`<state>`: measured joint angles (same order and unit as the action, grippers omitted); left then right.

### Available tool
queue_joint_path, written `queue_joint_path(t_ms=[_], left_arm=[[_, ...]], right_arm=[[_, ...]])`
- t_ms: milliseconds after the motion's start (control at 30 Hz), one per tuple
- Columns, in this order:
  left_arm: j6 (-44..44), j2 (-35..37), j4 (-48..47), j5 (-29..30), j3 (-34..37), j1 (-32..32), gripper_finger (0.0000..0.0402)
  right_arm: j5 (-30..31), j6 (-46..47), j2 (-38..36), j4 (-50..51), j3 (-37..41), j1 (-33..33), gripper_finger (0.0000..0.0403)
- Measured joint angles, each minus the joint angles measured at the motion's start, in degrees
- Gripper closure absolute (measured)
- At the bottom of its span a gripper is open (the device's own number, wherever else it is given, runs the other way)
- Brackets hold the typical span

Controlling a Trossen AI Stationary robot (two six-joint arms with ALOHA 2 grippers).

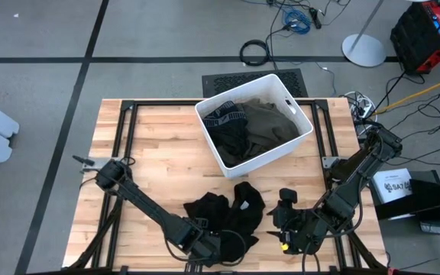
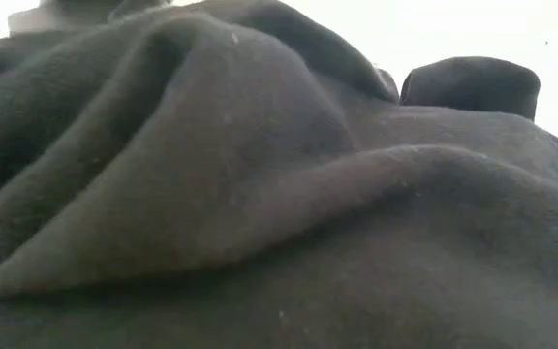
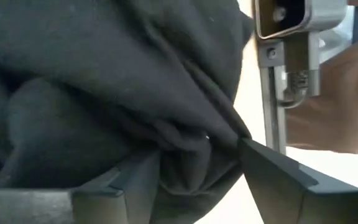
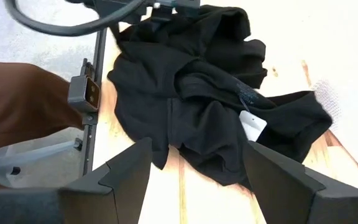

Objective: Sort clothes
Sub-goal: Put the black shirt into the white bin

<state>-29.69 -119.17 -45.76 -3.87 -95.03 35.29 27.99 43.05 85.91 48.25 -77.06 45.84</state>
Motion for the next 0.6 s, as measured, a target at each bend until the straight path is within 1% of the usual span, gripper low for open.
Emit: queue_joint_path(t_ms=[133, 367, 600], left_arm=[[0.40, 0.00, 0.09, -0.47, -0.12, 0.39, 0.0160], [6.15, 0.00, 0.31, -0.53, -0.10, 1.72, 0.0157], [6.62, -1.63, 0.88, -0.08, 0.56, 2.39, 0.0157]], right_arm=[[0.66, -0.02, 0.02, 0.00, 0.00, 0.00, 0.0161], [0.68, -0.22, 0.04, 0.04, 0.00, 0.00, 0.0161], [0.72, -0.24, 0.07, 0.05, 0.00, 0.00, 0.0161]])
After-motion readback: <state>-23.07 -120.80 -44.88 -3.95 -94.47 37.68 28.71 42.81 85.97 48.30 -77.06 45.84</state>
